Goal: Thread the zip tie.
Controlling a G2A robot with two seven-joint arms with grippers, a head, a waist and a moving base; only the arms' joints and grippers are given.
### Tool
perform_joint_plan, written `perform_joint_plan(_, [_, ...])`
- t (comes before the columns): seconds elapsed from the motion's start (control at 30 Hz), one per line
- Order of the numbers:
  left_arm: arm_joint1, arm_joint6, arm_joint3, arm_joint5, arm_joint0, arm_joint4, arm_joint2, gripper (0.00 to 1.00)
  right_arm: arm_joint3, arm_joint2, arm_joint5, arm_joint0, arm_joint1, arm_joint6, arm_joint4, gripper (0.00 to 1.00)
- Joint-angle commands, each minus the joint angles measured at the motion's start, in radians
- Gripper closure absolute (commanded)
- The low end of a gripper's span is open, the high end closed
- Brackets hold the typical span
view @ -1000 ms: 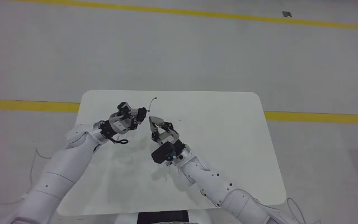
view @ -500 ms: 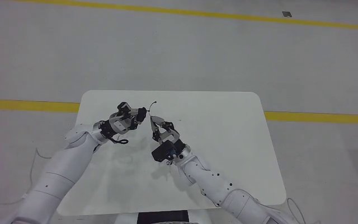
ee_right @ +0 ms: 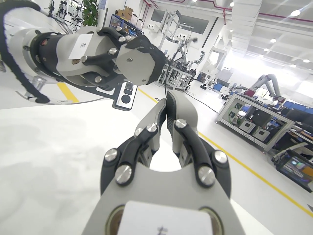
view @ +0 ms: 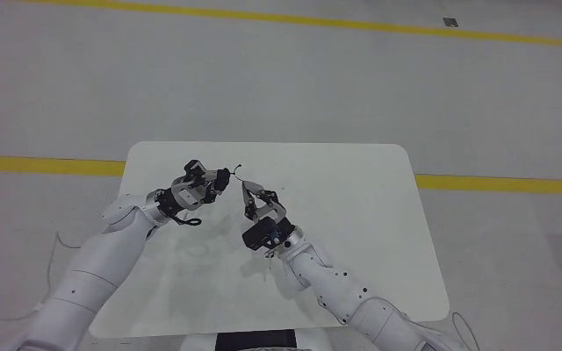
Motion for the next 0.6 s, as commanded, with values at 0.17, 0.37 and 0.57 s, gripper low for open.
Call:
perform_joint_plan(0.17, [0.000,0.000,0.000,0.000,0.000,0.000,0.000,1.00,-0.002,0.006,0.000,-0.003,0.003,0.009,0.000,1.00])
perform_joint_plan(0.37, [0.000,0.000,0.000,0.000,0.000,0.000,0.000,1.00,-0.002,0.008,0.000,-0.005,0.005,0.016,0.000,1.00])
perform_joint_plan(0.57, [0.000,0.000,0.000,0.000,0.000,0.000,0.000,1.00,0.003,0.008,0.000,-0.006,0.005,0.023,0.000,1.00])
